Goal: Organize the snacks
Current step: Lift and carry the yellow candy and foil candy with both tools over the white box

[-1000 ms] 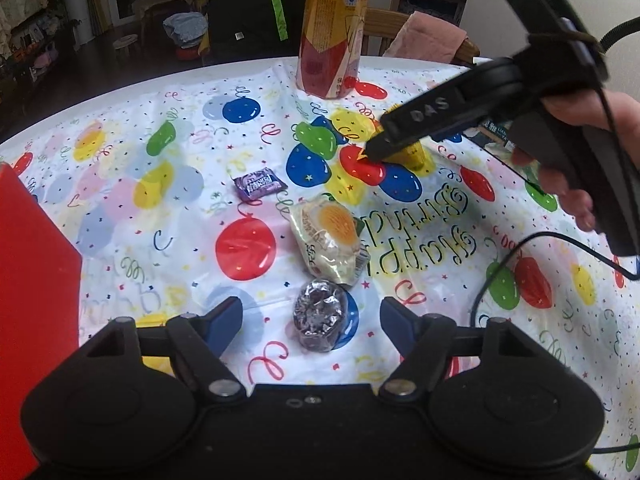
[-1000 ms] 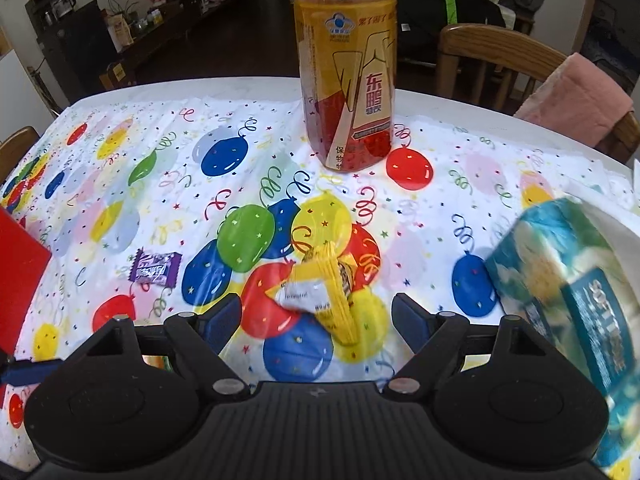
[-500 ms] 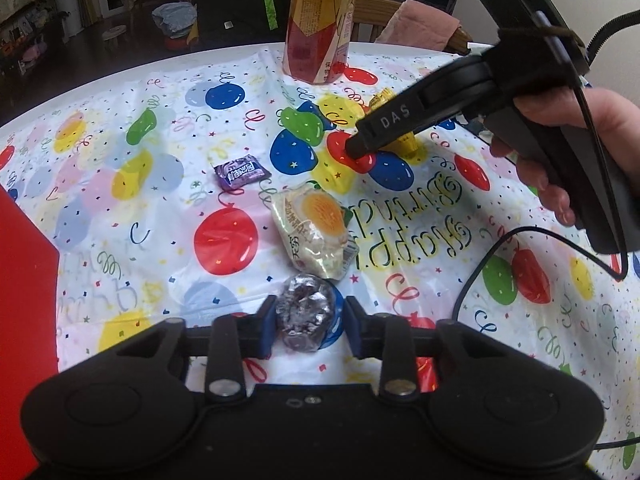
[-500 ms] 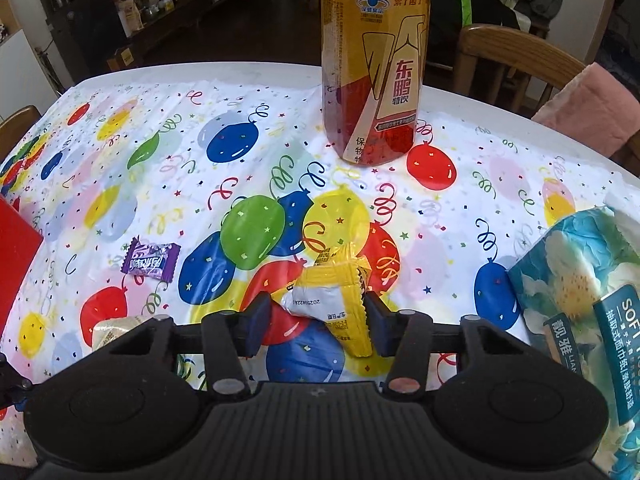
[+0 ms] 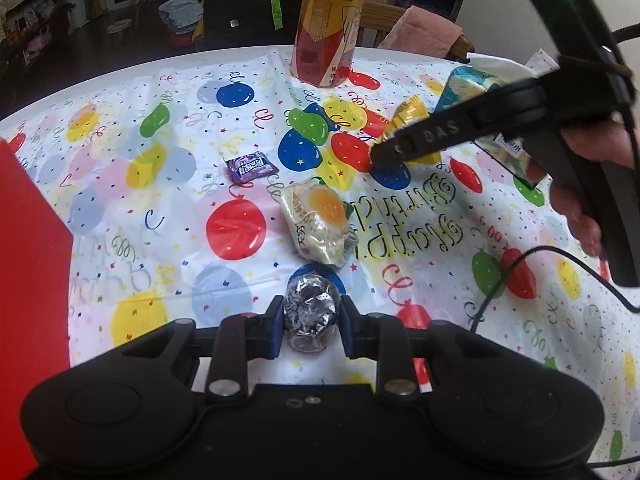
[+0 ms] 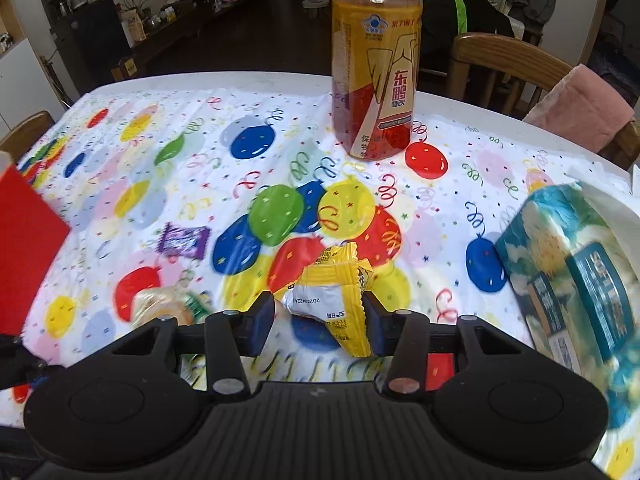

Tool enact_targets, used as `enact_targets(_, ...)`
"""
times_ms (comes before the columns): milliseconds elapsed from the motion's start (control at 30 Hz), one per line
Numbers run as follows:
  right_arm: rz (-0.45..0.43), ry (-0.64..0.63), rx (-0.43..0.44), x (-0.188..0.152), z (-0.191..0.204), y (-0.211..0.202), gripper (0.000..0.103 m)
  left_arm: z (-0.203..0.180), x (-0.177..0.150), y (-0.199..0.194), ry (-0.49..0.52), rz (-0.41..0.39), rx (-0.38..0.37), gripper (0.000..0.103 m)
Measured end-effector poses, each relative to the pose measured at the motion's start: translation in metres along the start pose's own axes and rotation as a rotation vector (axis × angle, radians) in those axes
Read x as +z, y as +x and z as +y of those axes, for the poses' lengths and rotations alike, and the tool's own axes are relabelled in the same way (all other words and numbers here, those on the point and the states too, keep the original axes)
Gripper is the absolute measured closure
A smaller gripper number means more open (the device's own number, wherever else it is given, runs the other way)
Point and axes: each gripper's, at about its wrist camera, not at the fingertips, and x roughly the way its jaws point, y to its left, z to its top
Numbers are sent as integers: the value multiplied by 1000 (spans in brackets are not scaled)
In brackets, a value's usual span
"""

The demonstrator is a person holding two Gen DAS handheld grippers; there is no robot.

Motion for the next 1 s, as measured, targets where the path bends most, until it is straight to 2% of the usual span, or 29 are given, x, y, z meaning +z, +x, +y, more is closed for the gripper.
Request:
enact_targets(300, 2, -17, 30, -26, 27, -51, 57, 7, -6, -32, -53, -19, -19, 78)
enact_targets(667, -28, -38, 76, -43, 72, -116, 57, 14, -15, -84, -41, -50, -14, 78)
enact_targets(1000, -44, -72, 78, -44, 124, -146, 57, 43, -20, -129, -43, -99, -18, 78)
